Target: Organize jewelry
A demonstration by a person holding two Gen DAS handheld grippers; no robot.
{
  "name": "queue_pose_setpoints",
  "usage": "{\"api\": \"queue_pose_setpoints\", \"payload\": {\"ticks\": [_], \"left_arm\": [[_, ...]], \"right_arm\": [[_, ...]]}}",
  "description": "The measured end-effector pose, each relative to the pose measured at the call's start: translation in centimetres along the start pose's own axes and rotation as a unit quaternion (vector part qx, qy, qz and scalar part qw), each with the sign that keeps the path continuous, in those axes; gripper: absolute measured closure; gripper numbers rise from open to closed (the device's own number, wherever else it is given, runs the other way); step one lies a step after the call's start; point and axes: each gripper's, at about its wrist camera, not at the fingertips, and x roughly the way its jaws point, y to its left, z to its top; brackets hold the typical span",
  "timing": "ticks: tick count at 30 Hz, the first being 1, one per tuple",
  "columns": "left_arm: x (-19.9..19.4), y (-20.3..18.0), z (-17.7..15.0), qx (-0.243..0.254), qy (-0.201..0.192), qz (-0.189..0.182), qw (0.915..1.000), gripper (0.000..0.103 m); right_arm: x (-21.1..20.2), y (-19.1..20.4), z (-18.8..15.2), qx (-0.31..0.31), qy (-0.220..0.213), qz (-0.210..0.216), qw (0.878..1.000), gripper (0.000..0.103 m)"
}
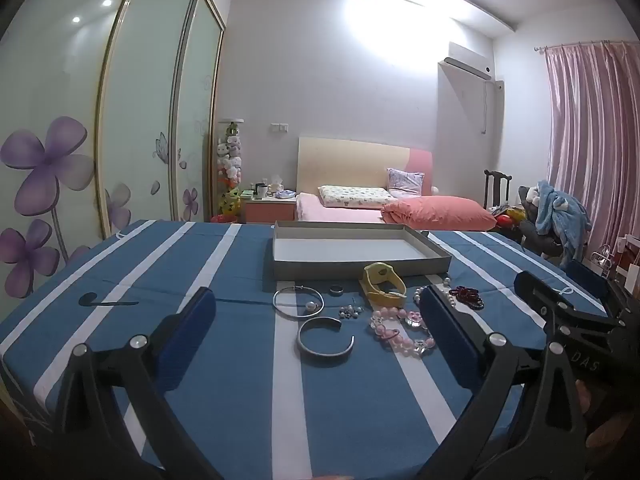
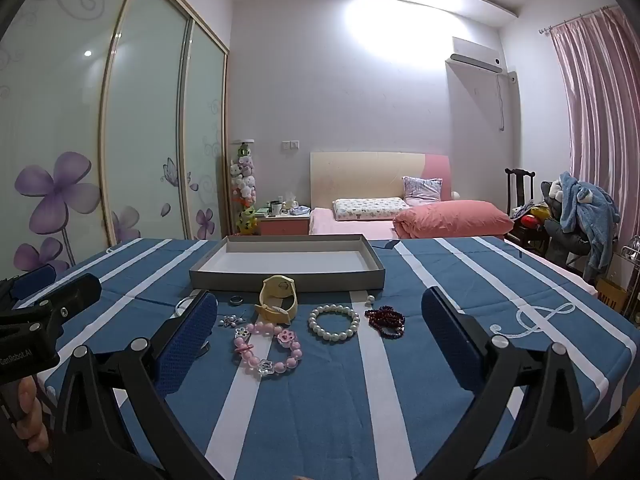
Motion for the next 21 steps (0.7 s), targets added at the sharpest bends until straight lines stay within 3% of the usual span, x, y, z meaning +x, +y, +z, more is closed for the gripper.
{"api": "queue_pose_setpoints", "payload": {"ticks": [21], "left_arm": [[0.11, 0.28, 0.38, -0.005, 0.003, 0.001, 1.0, 0.004]], "right_arm": [[-0.09, -0.04, 0.05, -0.001, -0.002, 0.0, 1.0, 0.002]]}}
